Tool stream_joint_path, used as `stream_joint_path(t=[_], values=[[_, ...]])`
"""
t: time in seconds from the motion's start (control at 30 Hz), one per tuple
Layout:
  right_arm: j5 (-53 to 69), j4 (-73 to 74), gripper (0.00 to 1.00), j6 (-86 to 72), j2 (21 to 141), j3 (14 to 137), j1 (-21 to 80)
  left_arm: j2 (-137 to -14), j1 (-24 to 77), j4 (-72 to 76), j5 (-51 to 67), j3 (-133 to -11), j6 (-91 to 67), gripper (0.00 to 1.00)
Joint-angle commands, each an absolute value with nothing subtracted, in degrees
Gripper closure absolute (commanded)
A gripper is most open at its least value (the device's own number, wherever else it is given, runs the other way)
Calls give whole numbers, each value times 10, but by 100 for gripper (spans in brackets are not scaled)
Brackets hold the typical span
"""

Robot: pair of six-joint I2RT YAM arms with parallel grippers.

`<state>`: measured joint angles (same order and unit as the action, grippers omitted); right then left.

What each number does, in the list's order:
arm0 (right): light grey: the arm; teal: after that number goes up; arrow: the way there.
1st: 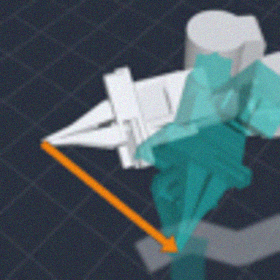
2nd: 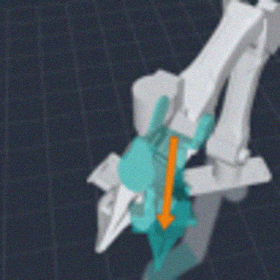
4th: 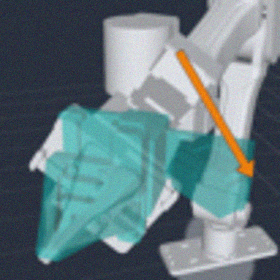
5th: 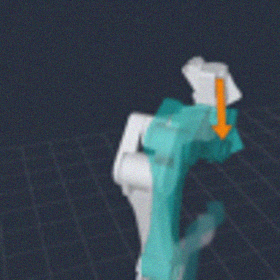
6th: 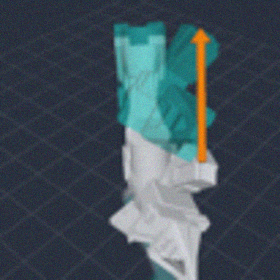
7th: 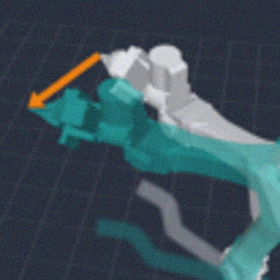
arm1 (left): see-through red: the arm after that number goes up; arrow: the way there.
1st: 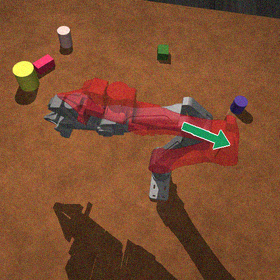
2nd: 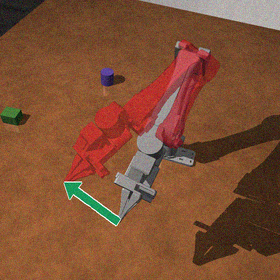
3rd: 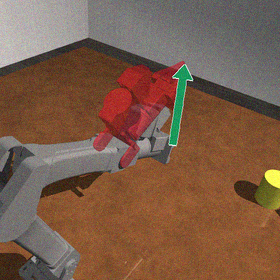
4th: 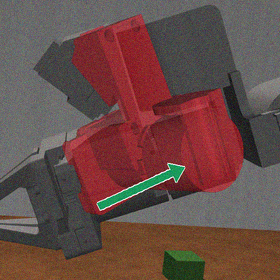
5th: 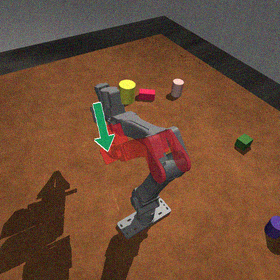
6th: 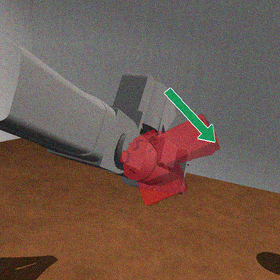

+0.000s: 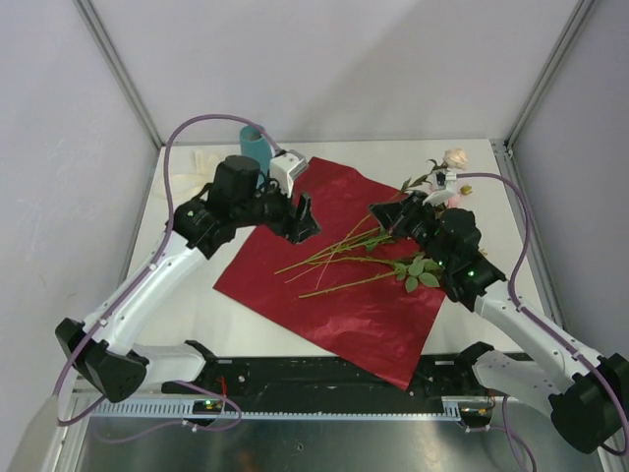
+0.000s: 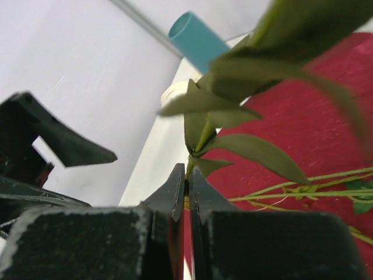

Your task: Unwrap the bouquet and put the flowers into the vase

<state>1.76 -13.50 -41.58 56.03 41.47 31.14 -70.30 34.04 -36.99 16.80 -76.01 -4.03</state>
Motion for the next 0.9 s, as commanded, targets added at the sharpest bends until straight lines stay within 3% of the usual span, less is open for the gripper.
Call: stream_joint_path(t=[0.0,0.57,0.87], values=[[131,-153,100,-432,565,442,311,-744,356,-365,363,-811,-14,25],[151,-161,100,-449,571,445,356,-844,426,-366,392,-846,-22,44],[152,-158,100,-444,575,446,370,-853,429,-349,372,-841,-31,86]])
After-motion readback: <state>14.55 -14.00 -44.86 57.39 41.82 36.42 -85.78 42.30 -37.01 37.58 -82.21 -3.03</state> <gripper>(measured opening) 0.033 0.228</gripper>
